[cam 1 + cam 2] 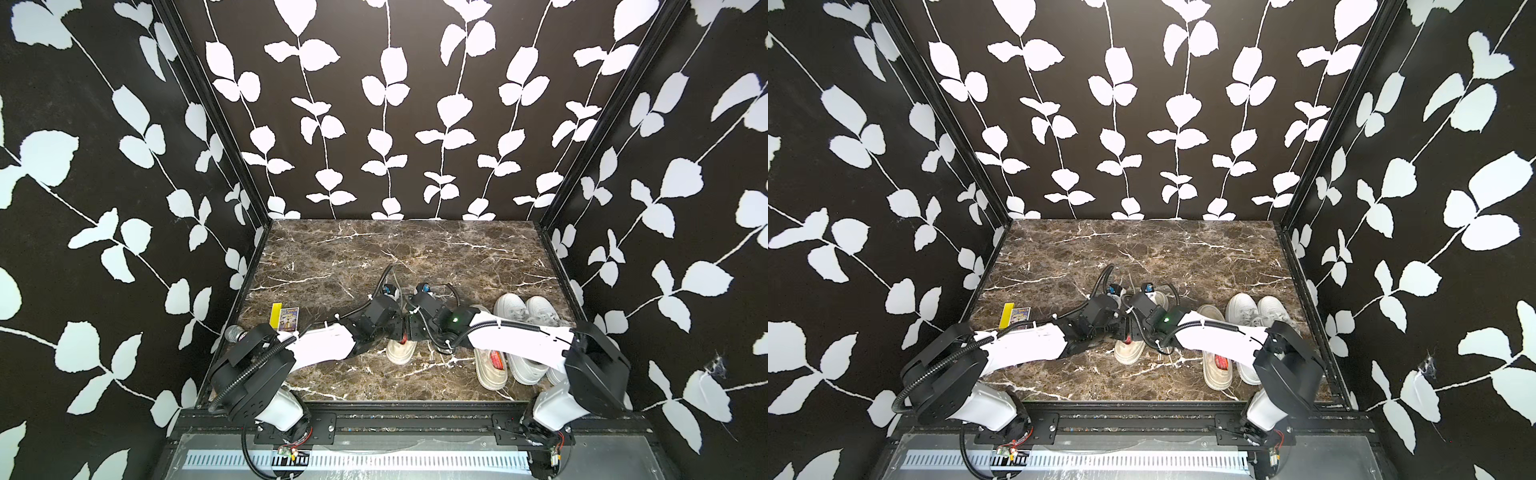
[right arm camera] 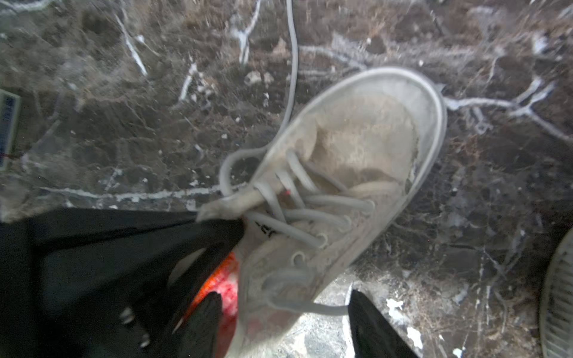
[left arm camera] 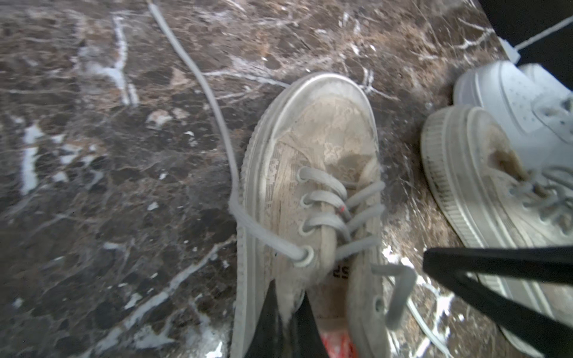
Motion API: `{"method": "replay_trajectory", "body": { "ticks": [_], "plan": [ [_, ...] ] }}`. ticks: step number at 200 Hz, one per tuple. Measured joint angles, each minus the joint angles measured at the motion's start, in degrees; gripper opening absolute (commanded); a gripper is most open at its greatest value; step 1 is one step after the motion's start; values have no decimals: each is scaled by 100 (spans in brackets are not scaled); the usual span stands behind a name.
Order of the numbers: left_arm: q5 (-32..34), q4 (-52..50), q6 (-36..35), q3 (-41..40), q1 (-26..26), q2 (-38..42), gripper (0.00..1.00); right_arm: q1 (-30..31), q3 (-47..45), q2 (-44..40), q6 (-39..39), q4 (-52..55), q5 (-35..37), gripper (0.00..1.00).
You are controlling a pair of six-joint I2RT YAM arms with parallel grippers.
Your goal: Remove the insole from the shoe
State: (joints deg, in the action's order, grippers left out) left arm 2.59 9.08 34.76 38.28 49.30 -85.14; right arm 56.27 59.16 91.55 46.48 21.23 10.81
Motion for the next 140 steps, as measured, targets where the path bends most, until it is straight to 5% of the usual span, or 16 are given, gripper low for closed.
{"method": "replay_trajectory", "body": {
  "ticks": [94, 140],
  "plan": [
    [11, 339, 468, -262, 22, 166, 0, 76, 13, 142, 321, 431, 723, 40],
    [175, 295, 470, -459, 105, 557, 0, 70, -385, -184, 525, 350, 914, 17]
  ]
}}
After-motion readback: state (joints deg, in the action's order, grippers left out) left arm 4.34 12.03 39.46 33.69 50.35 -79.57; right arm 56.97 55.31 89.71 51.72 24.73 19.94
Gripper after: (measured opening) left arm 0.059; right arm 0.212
